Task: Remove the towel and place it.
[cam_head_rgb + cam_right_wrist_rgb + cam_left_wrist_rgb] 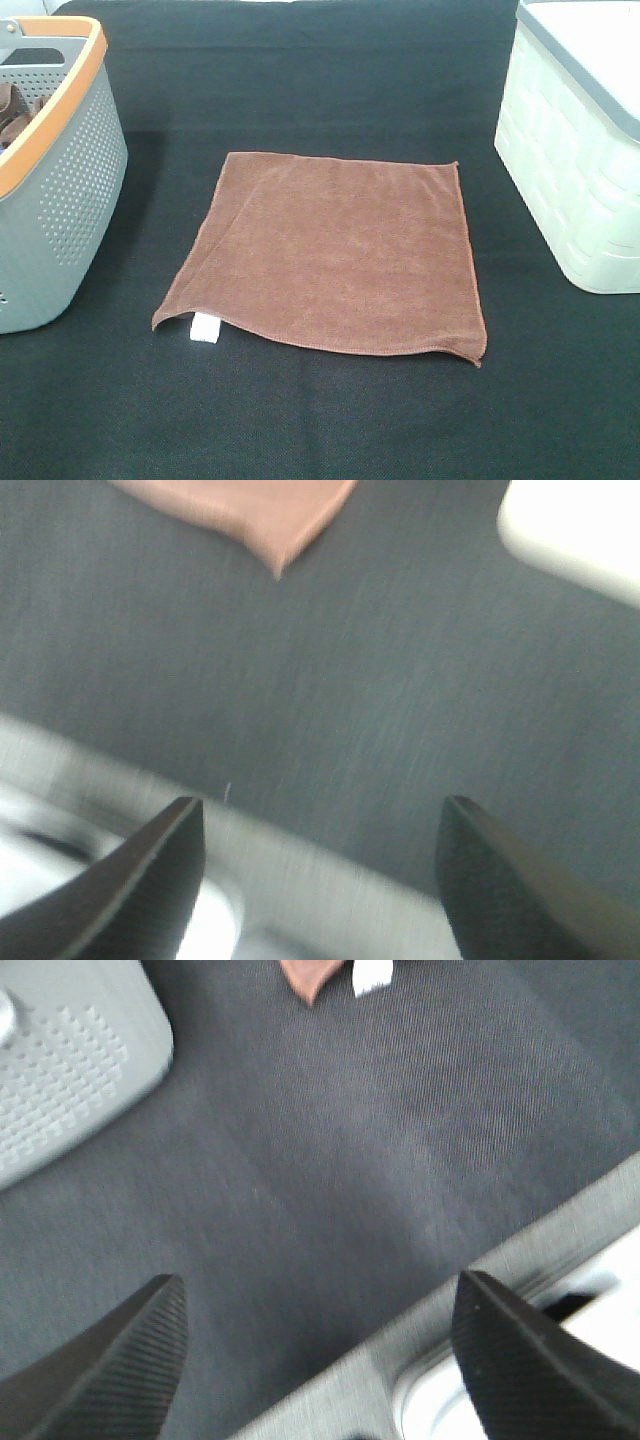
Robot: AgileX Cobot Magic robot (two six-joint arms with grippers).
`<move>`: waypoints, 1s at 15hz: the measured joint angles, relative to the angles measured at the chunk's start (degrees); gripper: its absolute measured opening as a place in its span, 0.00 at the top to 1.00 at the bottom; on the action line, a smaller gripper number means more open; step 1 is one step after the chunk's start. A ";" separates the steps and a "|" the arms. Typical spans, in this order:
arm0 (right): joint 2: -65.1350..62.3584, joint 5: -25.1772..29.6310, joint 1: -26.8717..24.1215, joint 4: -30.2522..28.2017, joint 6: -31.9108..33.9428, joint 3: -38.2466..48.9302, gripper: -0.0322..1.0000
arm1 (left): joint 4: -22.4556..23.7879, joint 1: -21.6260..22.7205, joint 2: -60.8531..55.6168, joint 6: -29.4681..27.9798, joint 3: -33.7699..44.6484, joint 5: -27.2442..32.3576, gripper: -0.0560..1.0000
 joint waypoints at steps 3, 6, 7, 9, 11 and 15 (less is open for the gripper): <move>-6.42 -2.75 0.00 -0.34 -0.06 1.26 0.36 | 0.00 0.00 -5.84 0.40 1.15 -2.06 0.28; -11.57 -3.72 0.00 -0.57 -0.29 1.83 0.36 | -0.29 0.00 -9.51 2.23 1.43 -2.69 0.28; -11.69 -3.72 0.00 -0.57 -0.29 1.83 0.36 | -0.74 0.00 -9.51 2.75 1.43 -2.69 0.28; -11.69 -3.72 0.00 -0.57 -0.29 1.83 0.36 | -0.86 0.00 -9.51 2.98 1.43 -2.75 0.28; -11.69 -3.72 0.00 -0.69 -0.29 1.83 0.36 | -0.86 0.00 -9.51 2.98 1.43 -2.81 0.28; -11.69 -3.72 0.00 -0.74 -0.29 1.83 0.36 | -0.86 0.00 -9.51 3.95 1.43 -2.81 0.28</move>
